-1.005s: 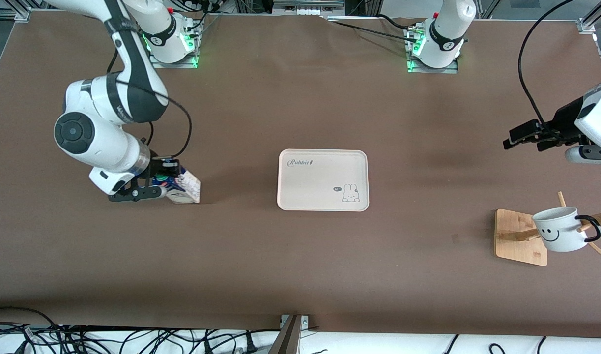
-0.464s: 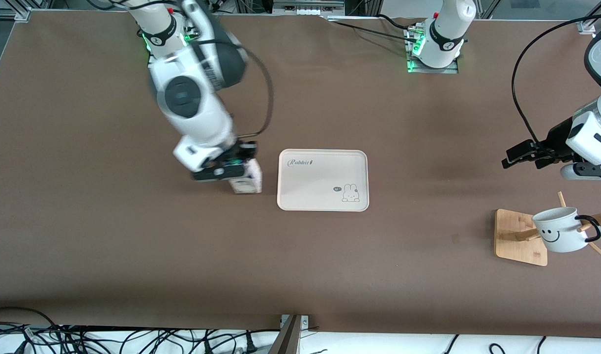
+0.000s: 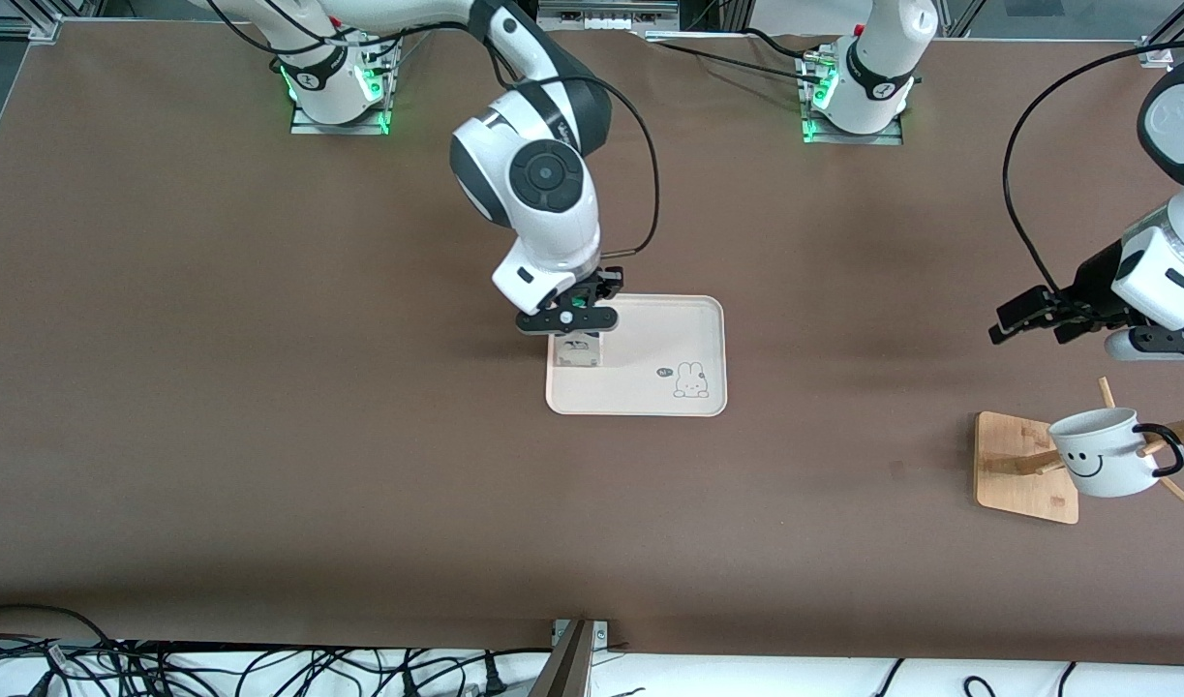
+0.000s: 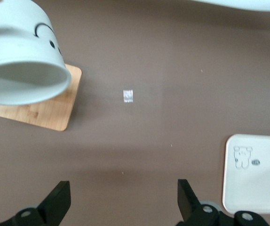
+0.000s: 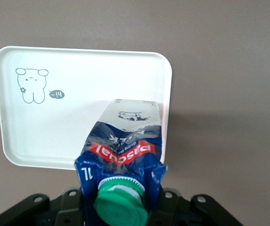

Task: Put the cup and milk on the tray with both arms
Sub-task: 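Carry the milk carton onto the tray while the left gripper reaches the mug, then open the right gripper to release the carton on the tray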

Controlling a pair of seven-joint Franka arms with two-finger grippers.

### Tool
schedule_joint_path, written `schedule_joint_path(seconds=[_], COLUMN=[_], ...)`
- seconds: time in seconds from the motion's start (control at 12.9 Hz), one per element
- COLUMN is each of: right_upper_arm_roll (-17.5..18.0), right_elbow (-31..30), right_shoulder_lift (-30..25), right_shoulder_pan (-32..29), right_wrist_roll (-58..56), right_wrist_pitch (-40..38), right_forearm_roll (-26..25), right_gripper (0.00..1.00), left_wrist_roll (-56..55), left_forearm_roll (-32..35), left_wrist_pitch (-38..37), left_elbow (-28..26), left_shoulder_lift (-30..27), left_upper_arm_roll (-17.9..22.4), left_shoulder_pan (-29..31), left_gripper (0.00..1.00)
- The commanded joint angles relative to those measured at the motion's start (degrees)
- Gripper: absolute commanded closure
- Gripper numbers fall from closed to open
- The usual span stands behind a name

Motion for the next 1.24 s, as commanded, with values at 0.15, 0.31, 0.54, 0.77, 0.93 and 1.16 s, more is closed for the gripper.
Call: schedule_joint_path(seconds=[0.15,0.31,0.54,0.77,0.93,1.16], right_upper_arm_roll=[-0.4,-0.3,-0.4,-1.0,-1.6,-3.5], right_elbow=[2.8,2.6,2.8,5.4,5.4,5.4], right_shoulder_lift=[3.4,4.5,4.2,2.5,-0.5,-7.2], right_shoulder_pan=[0.0,-0.1,-0.1,-0.6,-1.3,-5.6], right_wrist_roll=[0.9,0.7,1.3,1.2,0.7,-1.5], right_wrist_pitch=[0.4,0.6,0.6,0.5,-0.5,-6.3], right_forearm_roll=[0.5,0.4,0.3,0.2,0.1,0.1], right_gripper=[0.53,0.52,0.0,0.0,0.0,0.0], left_wrist_roll=[-6.5,-7.2,-8.2,-8.4,-8.6,-10.7], left_forearm_roll=[-0.9,-0.9,-0.9,-0.9,-1.0,-1.0], left_wrist_pitch=[16.1,22.5,36.1,49.3,53.8,59.9], left_elbow=[-11.9,-14.7,-20.9,-25.6,-26.1,-26.1], left_shoulder_lift=[-6.0,-6.6,-7.6,-7.3,-6.6,-4.3], left_upper_arm_roll=[-0.6,-0.7,-0.8,-0.8,-0.8,-0.8], left_shoulder_pan=[-0.5,-0.6,-0.7,-0.8,-1.2,-1.2], left_gripper=[0.0,0.0,0.0,0.0,0.0,0.0])
